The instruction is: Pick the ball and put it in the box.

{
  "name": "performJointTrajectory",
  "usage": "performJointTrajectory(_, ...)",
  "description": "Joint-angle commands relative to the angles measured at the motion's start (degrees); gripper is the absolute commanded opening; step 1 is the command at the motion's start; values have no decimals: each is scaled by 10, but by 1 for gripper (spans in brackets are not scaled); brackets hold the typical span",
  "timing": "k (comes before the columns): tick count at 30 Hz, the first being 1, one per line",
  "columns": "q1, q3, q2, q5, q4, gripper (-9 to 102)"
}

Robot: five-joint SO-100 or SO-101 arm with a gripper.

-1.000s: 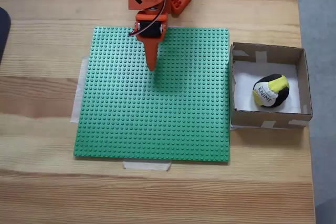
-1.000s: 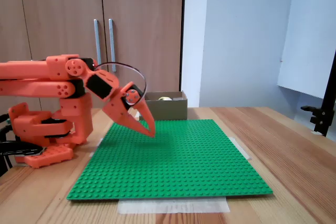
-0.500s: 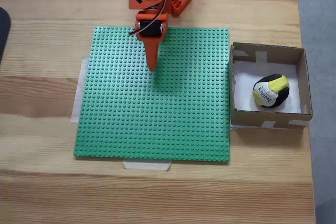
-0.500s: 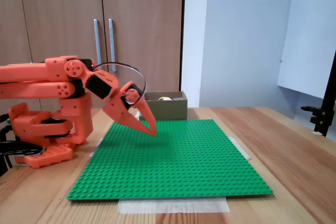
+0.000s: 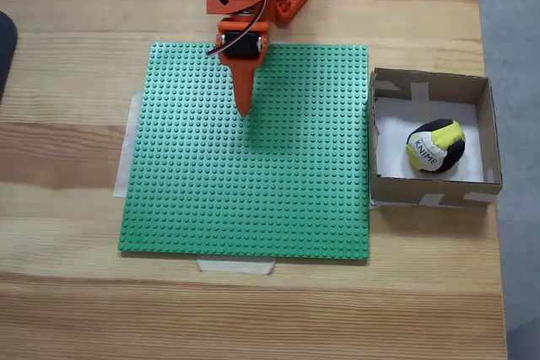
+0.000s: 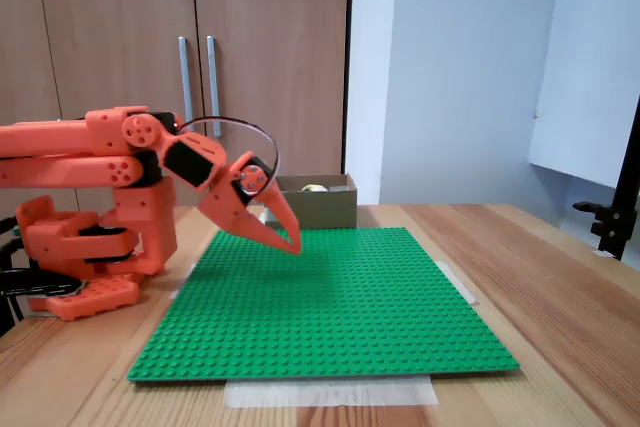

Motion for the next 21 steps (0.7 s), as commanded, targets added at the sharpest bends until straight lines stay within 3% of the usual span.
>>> performJointTrajectory(1,-1,14,5,-6,-12,-1)
performJointTrajectory(21,-1,19,5,-9,-25,-1)
